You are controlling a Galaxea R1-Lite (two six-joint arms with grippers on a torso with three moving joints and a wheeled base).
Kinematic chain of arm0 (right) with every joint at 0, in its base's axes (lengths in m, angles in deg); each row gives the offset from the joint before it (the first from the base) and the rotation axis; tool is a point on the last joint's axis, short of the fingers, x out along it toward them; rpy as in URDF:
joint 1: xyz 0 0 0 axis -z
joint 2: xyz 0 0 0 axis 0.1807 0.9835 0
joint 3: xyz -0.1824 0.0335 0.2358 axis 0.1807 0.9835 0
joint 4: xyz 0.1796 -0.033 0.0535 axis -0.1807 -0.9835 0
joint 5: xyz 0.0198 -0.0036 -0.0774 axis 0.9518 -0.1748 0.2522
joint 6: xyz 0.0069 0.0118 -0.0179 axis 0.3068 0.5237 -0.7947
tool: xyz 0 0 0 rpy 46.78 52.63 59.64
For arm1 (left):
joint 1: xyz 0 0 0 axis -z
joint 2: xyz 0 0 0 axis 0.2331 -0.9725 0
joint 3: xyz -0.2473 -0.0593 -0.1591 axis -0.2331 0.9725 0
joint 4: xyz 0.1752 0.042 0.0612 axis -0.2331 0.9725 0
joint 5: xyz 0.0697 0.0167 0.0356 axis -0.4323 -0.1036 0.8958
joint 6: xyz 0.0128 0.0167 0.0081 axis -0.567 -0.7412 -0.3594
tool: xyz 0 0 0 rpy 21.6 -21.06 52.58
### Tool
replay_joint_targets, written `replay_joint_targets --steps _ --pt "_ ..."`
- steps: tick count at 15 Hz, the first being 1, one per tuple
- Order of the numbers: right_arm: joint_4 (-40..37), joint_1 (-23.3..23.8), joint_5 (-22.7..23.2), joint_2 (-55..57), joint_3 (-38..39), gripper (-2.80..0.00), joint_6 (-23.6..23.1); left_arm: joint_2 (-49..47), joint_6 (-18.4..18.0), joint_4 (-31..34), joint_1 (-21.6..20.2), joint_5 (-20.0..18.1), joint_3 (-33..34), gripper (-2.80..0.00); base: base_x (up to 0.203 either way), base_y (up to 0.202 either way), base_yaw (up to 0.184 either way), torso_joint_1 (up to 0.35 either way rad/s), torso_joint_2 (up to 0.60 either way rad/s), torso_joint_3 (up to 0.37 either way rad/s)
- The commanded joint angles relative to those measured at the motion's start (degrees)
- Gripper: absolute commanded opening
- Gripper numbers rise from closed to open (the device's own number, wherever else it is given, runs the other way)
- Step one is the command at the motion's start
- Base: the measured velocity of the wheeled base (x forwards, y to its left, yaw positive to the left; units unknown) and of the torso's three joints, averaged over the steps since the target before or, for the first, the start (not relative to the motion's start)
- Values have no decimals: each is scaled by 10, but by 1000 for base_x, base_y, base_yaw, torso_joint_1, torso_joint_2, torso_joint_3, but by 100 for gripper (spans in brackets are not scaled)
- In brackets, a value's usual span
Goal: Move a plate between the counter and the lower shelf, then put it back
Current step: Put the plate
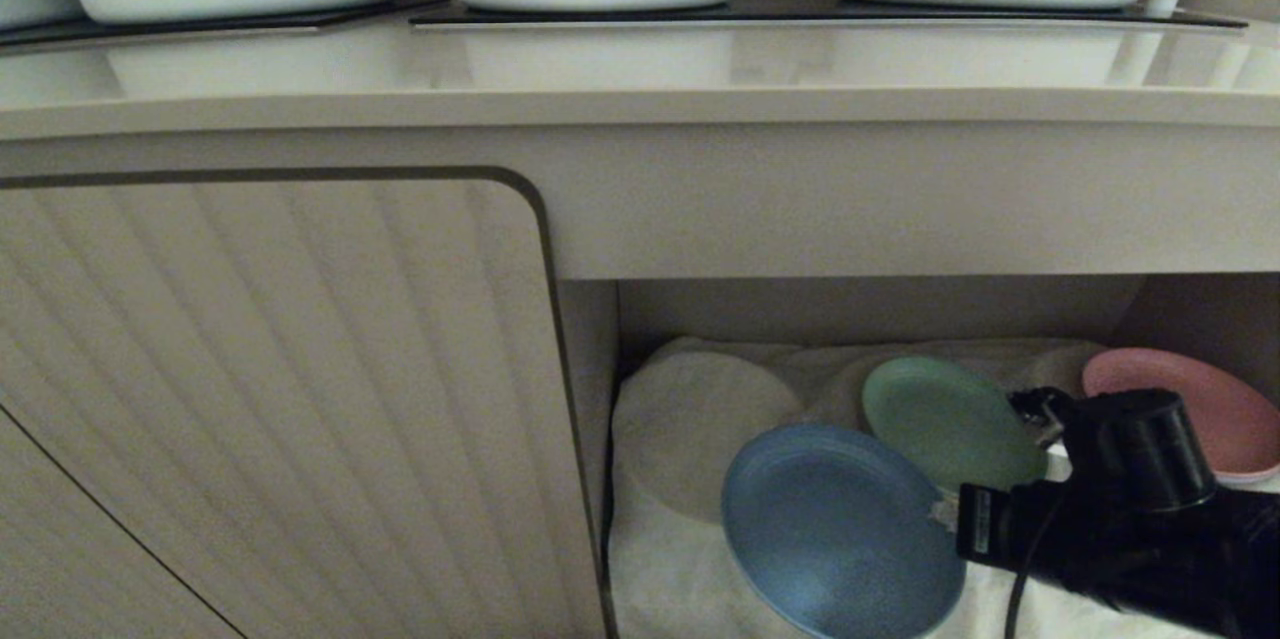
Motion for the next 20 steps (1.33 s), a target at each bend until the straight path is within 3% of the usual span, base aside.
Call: replay_joint_targets --steps 1,10,20 --pt "2 1 0 -44 26 -280 1 0 1 0 0 0 0 -280 0 0 0 0 0 0" --pt "-9 2 -1 -170 122 -280 3 0 1 0 0 0 0 -280 0 0 0 0 0 0" --pt "-178 8 -7 -345 149 -280 1 0 1 0 0 0 0 -280 0 0 0 0 0 0"
